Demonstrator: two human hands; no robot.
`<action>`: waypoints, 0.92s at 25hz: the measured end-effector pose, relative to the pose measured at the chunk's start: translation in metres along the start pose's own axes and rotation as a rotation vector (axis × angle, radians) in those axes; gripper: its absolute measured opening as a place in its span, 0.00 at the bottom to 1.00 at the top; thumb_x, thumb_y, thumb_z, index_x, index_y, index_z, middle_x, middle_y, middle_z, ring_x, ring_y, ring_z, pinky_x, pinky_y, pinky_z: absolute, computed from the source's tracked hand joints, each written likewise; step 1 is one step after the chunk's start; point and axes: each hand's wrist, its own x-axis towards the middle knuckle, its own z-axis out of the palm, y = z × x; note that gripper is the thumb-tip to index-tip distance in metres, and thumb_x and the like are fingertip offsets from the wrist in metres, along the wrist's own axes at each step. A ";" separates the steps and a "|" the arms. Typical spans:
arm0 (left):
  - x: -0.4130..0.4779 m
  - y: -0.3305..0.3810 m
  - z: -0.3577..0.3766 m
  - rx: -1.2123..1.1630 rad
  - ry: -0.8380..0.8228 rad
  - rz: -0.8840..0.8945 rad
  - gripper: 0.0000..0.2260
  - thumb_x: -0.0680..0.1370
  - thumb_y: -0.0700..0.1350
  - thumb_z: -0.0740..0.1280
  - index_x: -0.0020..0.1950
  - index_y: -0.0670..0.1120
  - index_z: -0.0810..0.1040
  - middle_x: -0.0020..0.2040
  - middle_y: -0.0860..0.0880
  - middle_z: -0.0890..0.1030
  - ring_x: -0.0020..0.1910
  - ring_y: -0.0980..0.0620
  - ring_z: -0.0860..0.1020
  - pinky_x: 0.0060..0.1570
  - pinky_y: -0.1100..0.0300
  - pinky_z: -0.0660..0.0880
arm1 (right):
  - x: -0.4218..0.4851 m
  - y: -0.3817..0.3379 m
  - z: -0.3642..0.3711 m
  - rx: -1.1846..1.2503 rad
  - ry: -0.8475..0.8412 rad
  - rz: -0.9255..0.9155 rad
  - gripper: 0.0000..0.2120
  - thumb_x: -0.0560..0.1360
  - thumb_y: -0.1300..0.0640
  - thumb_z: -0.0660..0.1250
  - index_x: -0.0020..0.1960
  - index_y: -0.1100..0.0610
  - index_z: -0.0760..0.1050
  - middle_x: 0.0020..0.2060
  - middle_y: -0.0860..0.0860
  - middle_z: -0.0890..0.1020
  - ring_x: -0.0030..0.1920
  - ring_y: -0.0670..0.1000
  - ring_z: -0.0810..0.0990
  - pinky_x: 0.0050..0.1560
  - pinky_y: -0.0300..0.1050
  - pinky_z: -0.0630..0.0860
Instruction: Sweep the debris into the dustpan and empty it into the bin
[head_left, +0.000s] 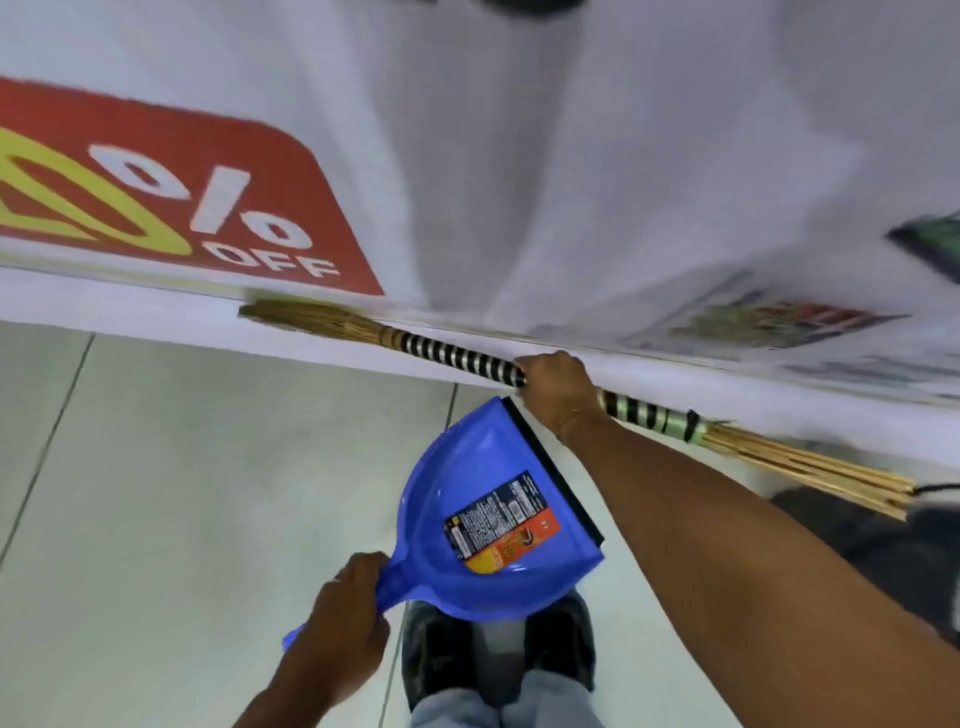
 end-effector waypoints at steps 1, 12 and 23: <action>0.016 -0.008 0.009 -0.020 0.010 -0.033 0.21 0.66 0.38 0.59 0.59 0.42 0.70 0.47 0.50 0.73 0.49 0.44 0.77 0.45 0.60 0.68 | 0.024 -0.002 0.018 -0.007 0.006 -0.001 0.16 0.76 0.63 0.60 0.63 0.58 0.75 0.56 0.61 0.80 0.58 0.61 0.77 0.56 0.48 0.74; 0.046 -0.001 0.056 -0.122 0.030 -0.131 0.17 0.70 0.40 0.63 0.58 0.42 0.70 0.50 0.47 0.72 0.52 0.40 0.75 0.46 0.55 0.69 | 0.006 0.044 0.102 0.282 0.113 0.226 0.22 0.75 0.69 0.57 0.64 0.55 0.77 0.60 0.56 0.82 0.61 0.56 0.79 0.62 0.43 0.73; 0.049 0.163 0.118 -0.516 0.216 -0.416 0.17 0.70 0.33 0.70 0.56 0.36 0.69 0.55 0.37 0.74 0.53 0.36 0.75 0.50 0.48 0.72 | -0.194 0.102 0.117 0.578 0.110 0.612 0.18 0.78 0.66 0.58 0.66 0.59 0.74 0.65 0.54 0.77 0.66 0.54 0.74 0.68 0.43 0.67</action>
